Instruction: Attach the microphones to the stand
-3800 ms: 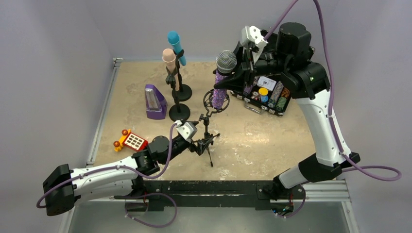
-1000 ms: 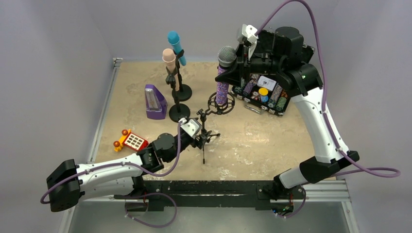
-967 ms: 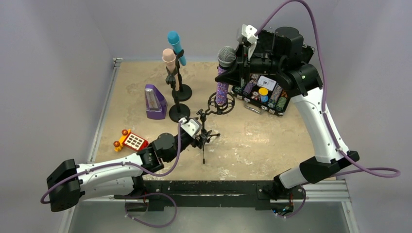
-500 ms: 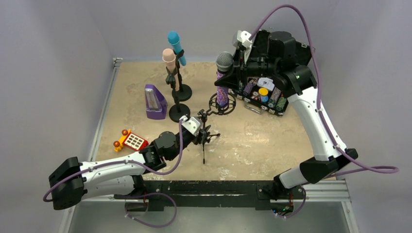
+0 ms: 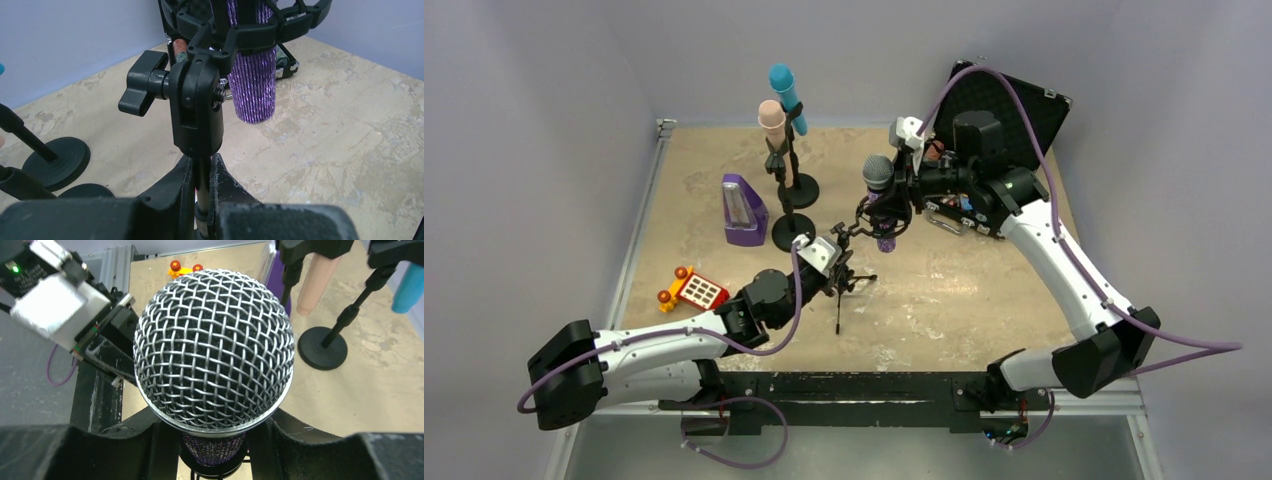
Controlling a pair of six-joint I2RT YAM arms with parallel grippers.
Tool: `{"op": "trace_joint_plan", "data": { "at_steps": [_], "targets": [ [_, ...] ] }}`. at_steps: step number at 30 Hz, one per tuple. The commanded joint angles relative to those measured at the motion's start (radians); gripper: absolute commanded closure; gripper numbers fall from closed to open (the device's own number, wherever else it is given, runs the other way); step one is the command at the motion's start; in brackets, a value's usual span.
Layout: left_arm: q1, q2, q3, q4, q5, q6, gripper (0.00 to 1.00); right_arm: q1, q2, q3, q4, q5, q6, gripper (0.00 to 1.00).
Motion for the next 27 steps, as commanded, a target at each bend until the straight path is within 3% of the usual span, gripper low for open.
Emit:
{"op": "trace_joint_plan", "data": {
  "at_steps": [1,6,8,11,14,18,24,27],
  "targets": [
    [0.013,-0.02,-0.024,0.059,-0.013,-0.031,1.0,0.013,-0.03,-0.13,0.002,-0.066,-0.012,1.0],
    [0.014,-0.031,-0.047,0.071,-0.015,-0.054,1.0,0.014,-0.048,-0.148,0.0,-0.13,-0.03,1.0],
    [0.014,-0.036,-0.049,0.071,-0.01,-0.057,1.0,0.013,-0.036,-0.117,-0.005,-0.165,-0.017,0.8],
    [0.014,-0.038,-0.044,0.067,0.007,-0.055,1.0,0.013,-0.016,-0.015,-0.062,-0.191,-0.014,0.38],
    [0.014,-0.042,-0.032,0.047,0.024,-0.052,1.0,0.012,0.005,0.104,-0.114,-0.205,-0.001,0.19],
    [0.014,-0.044,-0.023,0.034,0.03,-0.051,1.0,0.012,0.026,0.243,-0.196,-0.201,-0.016,0.12],
    [0.014,-0.049,-0.016,0.023,0.036,-0.052,1.0,0.001,-0.009,0.291,-0.272,-0.181,-0.085,0.09],
    [0.014,-0.06,-0.008,0.004,0.047,-0.054,0.89,-0.023,-0.039,0.3,-0.318,-0.181,-0.119,0.08]
  ]
}}
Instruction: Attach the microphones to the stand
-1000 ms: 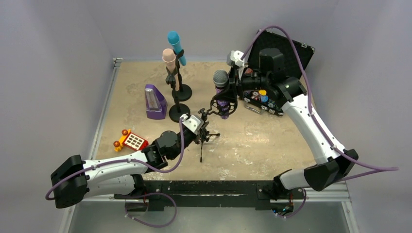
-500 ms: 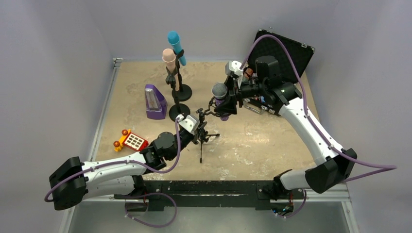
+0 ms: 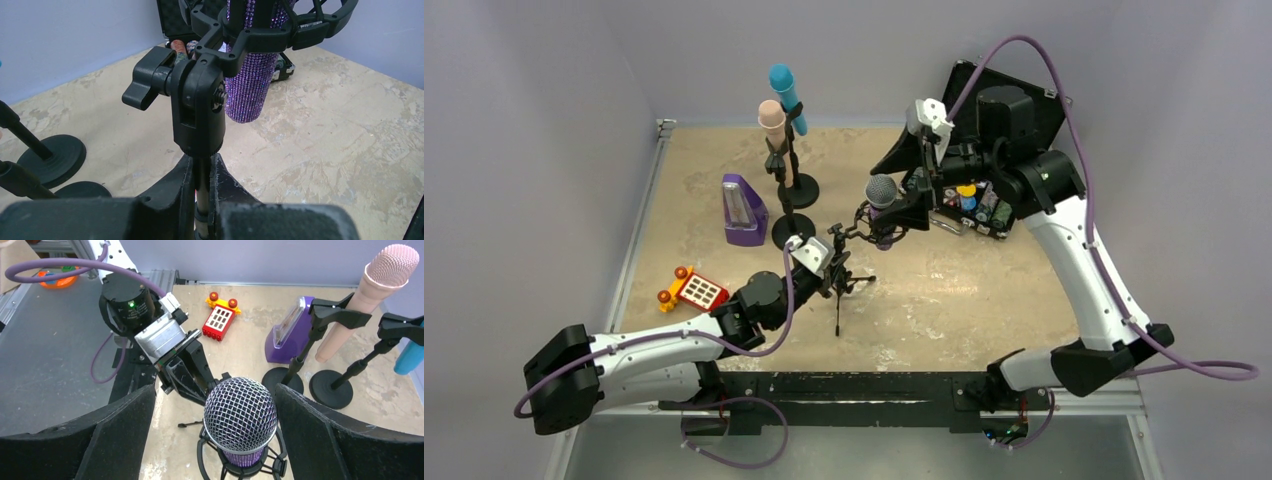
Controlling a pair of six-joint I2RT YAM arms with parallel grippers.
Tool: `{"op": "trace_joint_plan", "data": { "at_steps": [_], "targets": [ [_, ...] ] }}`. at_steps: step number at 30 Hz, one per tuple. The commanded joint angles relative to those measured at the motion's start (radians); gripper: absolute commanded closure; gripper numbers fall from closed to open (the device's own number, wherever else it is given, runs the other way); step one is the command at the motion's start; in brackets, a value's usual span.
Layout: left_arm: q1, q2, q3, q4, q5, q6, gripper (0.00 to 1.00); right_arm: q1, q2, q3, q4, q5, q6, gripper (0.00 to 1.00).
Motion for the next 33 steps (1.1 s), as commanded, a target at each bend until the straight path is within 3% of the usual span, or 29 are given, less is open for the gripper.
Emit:
{"op": "trace_joint_plan", "data": {
  "at_steps": [1,6,10,18,27,33],
  "targets": [
    [0.003,-0.034,0.028,-0.023,0.033,-0.02,0.85,-0.033,-0.058,0.038,-0.108,-0.025,-0.062,0.08],
    [0.003,-0.088,0.015,-0.073,0.039,-0.036,0.57,-0.108,-0.157,-0.068,-0.083,-0.054,-0.058,0.06],
    [0.002,-0.113,0.011,-0.103,0.039,-0.044,0.43,-0.169,-0.21,-0.133,-0.045,-0.09,-0.038,0.06],
    [0.003,-0.168,0.009,-0.165,0.042,-0.056,0.35,-0.251,-0.279,-0.259,0.03,-0.119,-0.003,0.05],
    [0.003,-0.343,-0.021,-0.349,0.052,-0.103,0.19,-0.403,-0.4,-0.562,0.181,-0.157,0.035,0.04],
    [0.003,-0.401,-0.077,-0.402,0.071,-0.134,0.2,-0.448,-0.454,-0.753,0.283,-0.187,0.029,0.03]
  ]
}}
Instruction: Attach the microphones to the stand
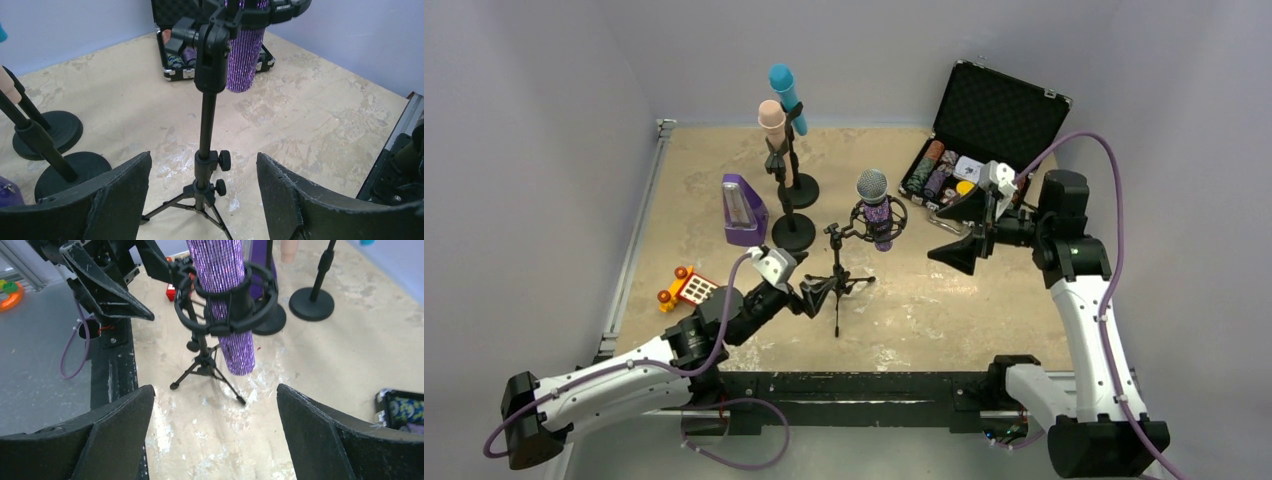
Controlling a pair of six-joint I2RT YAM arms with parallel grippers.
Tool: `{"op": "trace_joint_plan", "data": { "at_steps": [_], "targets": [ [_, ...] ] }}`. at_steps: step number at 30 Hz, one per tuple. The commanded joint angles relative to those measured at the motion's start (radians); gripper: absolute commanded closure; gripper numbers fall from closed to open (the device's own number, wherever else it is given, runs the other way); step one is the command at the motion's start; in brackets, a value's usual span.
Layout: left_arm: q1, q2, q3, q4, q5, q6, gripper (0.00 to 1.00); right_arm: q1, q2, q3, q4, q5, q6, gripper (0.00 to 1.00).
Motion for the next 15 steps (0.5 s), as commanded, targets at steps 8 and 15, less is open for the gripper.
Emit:
{"op": "trace_joint_plan", "data": {
  "at_steps": [8,15],
  "targets": [
    [0.005,0.169,-0.003,0.142,0.026,0.05,0.29,-0.052,-0.028,-0.181,0.158,-0.09,-0.032,0.03],
    [0.023,0.3,0.057,0.244,-0.018,0.096,0.39,-0.062,-0.048,-0.227,0.191,-0.128,-0.027,0.03]
  ]
}}
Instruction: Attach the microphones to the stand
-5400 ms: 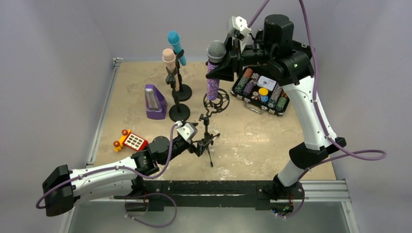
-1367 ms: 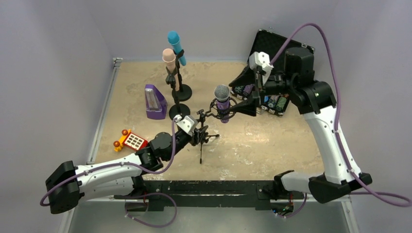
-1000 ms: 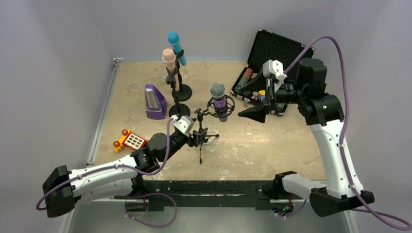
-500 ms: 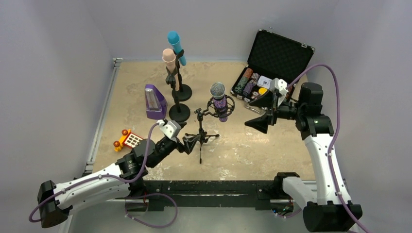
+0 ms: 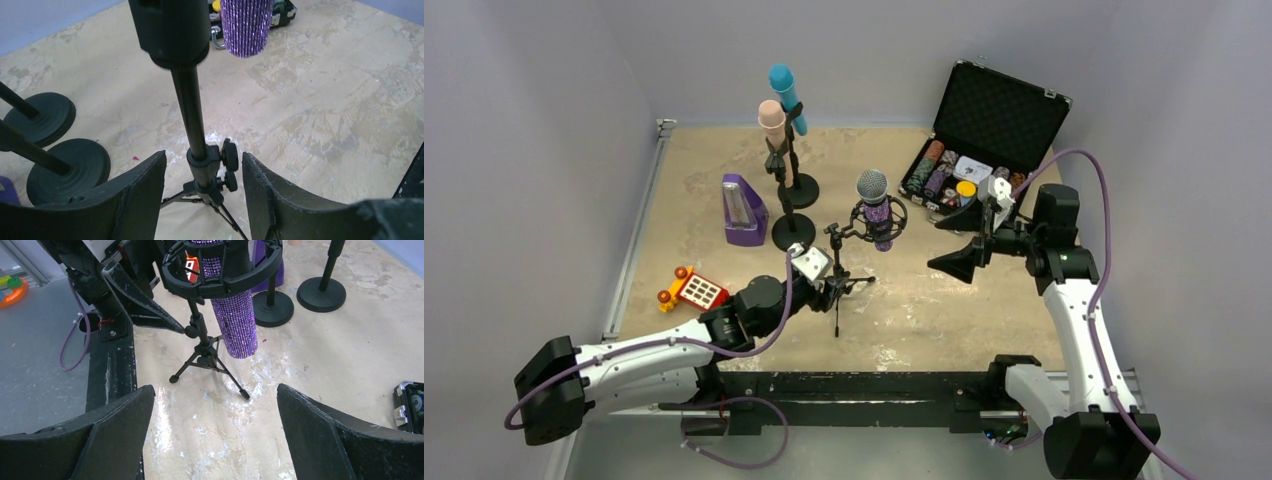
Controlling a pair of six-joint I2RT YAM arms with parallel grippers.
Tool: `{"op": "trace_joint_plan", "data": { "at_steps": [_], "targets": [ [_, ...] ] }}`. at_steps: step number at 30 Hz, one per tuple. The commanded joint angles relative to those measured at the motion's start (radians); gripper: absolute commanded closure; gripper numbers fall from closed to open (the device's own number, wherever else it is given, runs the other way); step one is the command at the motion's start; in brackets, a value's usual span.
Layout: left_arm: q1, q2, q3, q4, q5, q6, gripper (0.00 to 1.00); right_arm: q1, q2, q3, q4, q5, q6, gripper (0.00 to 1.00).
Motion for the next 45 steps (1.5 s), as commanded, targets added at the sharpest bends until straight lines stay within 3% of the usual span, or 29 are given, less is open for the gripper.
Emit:
{"op": "trace_joint_plan", "data": {
  "at_steps": [1,5,9,11,14,15,20,32,36,40,45],
  "targets": [
    [0.015,0.037,0.073,0.152,-0.038,0.047,0.4,-0.011,-0.022,-0.025,0.061,-0.062,-0.012,0.03],
    [0.019,0.055,0.086,0.179,-0.04,0.06,0.4,-0.018,-0.019,-0.031,0.065,-0.075,-0.012,0.03],
    [0.026,0.092,0.117,0.188,-0.034,0.063,0.49,-0.023,-0.017,-0.036,0.068,-0.084,-0.011,0.03],
    [0.03,0.117,0.129,0.192,-0.031,0.063,0.62,-0.026,-0.018,-0.036,0.069,-0.089,-0.011,0.03],
    [0.031,0.133,0.137,0.195,-0.031,0.063,0.96,-0.032,-0.022,-0.037,0.07,-0.092,-0.012,0.03],
    [0.031,0.13,0.135,0.194,-0.025,0.063,1.0,-0.033,-0.023,-0.038,0.071,-0.093,-0.011,0.03],
    [0.033,0.035,0.106,0.152,0.032,0.054,1.0,-0.039,-0.024,-0.038,0.068,-0.097,-0.012,0.03],
    [0.05,-0.42,0.077,-0.3,-0.074,0.063,1.0,-0.045,-0.021,-0.035,0.065,-0.099,-0.013,0.03],
    [0.055,-0.563,0.147,-0.512,-0.121,0.1,1.0,-0.047,-0.015,-0.033,0.065,-0.1,-0.012,0.03],
    [0.054,-0.597,0.267,-0.711,-0.192,0.121,1.0,-0.049,-0.012,-0.029,0.06,-0.1,-0.016,0.03],
    [0.054,-0.586,0.404,-0.762,-0.29,0.224,1.0,-0.048,-0.008,-0.028,0.059,-0.098,-0.017,0.03]
  ]
}}
